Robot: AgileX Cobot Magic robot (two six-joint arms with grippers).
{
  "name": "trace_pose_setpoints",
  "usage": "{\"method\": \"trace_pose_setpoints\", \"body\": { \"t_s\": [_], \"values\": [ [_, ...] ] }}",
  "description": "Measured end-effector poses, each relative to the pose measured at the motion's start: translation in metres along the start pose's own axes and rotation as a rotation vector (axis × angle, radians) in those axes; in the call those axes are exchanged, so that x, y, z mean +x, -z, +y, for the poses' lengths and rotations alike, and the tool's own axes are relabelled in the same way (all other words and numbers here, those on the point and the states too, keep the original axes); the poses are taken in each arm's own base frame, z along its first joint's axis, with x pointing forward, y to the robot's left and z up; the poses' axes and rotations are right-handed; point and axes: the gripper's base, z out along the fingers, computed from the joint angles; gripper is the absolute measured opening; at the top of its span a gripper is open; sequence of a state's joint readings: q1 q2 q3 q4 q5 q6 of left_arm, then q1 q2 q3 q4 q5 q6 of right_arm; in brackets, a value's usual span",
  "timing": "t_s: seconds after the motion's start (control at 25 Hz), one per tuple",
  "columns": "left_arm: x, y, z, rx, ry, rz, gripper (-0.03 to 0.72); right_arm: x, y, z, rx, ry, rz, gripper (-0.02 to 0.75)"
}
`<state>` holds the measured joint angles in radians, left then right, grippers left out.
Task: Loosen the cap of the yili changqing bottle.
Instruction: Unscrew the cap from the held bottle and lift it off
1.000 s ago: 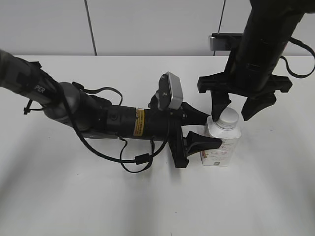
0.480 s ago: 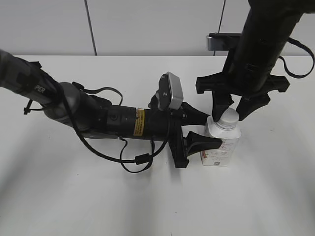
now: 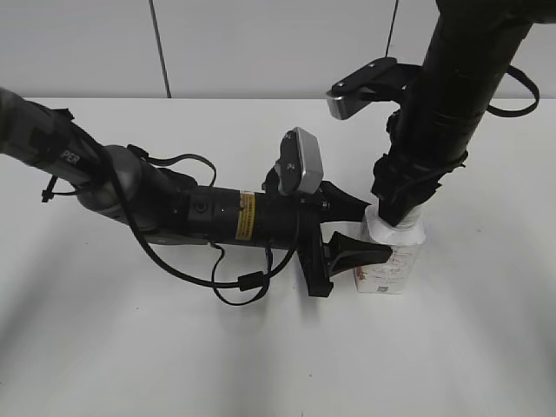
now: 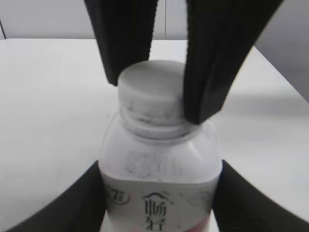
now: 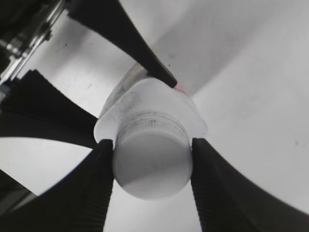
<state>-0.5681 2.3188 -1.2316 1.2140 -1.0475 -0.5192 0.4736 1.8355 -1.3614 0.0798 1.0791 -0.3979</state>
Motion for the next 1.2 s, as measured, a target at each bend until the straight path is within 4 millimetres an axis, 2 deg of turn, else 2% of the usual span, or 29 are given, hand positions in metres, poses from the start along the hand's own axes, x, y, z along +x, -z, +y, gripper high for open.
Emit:
{"method": "trace_pose_setpoints", "body": {
  "t_s": [0.28, 0.4, 0.56, 1.0, 1.12, 1.2],
  "values": [
    [0.0, 0.0, 0.0, 0.001, -0.002, 0.0, 0.405, 0.0, 0.0, 0.0, 0.0, 0.558, 0.003, 0.389],
    [0.0, 0.0, 0.0, 0.001, -0.002, -0.001, 0.405, 0.001, 0.001, 0.0, 0.0, 0.643, 0.005, 0.389],
    [0.0, 0.0, 0.0, 0.003, -0.003, -0.002, 0.405, 0.001, 0.003, 0.001, 0.003, 0.664, -0.003, 0.389],
    [0.0, 0.0, 0.0, 0.002, -0.002, -0.002, 0.405, 0.009, 0.04, 0.011, 0.002, 0.629, -0.088, 0.389],
    [0.0, 0.0, 0.0, 0.002, -0.002, -0.002, 0.405, 0.012, 0.042, 0.005, -0.015, 0.494, -0.104, 0.389],
    [0.0, 0.0, 0.0, 0.002, -0.002, -0.002, 0.405, 0.016, 0.043, -0.008, -0.019, 0.335, -0.118, 0.389]
  ]
}}
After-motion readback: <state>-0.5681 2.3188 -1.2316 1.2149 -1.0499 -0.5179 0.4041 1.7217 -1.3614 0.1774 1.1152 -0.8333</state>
